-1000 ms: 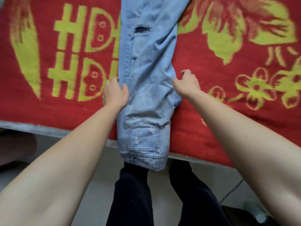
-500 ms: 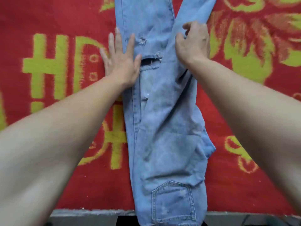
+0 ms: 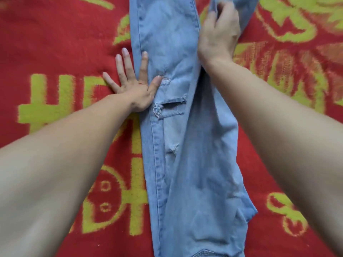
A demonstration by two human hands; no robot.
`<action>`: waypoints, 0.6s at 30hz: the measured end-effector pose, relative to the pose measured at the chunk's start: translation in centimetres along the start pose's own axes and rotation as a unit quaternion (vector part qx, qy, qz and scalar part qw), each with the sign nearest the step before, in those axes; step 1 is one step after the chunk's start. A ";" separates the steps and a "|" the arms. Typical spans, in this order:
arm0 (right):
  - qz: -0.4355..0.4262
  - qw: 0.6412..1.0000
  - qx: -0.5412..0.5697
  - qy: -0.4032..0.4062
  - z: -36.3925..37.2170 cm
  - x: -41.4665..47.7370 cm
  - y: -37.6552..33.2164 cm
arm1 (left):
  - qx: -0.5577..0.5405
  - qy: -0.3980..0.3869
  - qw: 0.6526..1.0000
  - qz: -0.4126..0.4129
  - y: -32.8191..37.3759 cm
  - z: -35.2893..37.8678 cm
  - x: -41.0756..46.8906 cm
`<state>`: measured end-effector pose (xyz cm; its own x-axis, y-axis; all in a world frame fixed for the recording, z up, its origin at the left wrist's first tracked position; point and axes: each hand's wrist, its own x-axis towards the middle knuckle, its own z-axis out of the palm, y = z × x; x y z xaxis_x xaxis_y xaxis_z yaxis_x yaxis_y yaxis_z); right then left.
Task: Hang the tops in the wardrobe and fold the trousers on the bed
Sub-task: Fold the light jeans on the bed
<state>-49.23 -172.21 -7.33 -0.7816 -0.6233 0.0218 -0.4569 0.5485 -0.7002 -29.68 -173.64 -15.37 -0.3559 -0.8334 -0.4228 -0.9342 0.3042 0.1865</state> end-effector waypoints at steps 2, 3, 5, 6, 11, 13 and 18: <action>-0.084 0.995 0.057 0.001 1.2 -0.5 -2.4 | -0.008 -0.002 1.000 0.002 -0.1 0.1 0.0; -0.107 0.991 0.066 -0.048 2.1 -0.7 -3.1 | -0.012 0.001 1.000 0.000 -0.2 0.2 0.1; -0.084 0.965 0.045 -0.245 3.8 -1.1 -3.4 | -0.001 0.010 1.000 -0.001 -0.3 0.5 0.1; -0.044 0.941 0.043 -0.333 4.4 -1.2 -3.1 | 0.007 0.012 1.000 -0.001 -0.3 0.6 0.1; -0.018 0.968 0.081 -0.238 3.3 -1.3 -0.4 | 0.002 -0.005 1.000 0.008 -0.3 0.2 -0.1; -0.077 0.983 0.014 -0.168 1.8 -1.8 1.0 | -0.015 -0.007 1.000 0.016 -0.2 -0.1 -0.3; -0.003 0.989 -0.114 -0.092 -0.3 -3.0 3.8 | -0.168 0.064 0.984 0.021 -0.4 -1.4 -1.3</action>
<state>-48.76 -168.04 -9.86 -0.6981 -0.7059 -0.1197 -0.5616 0.6435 -0.5201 -28.76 -173.31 -13.70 -0.3671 -0.8814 -0.2971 -0.8498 0.1879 0.4925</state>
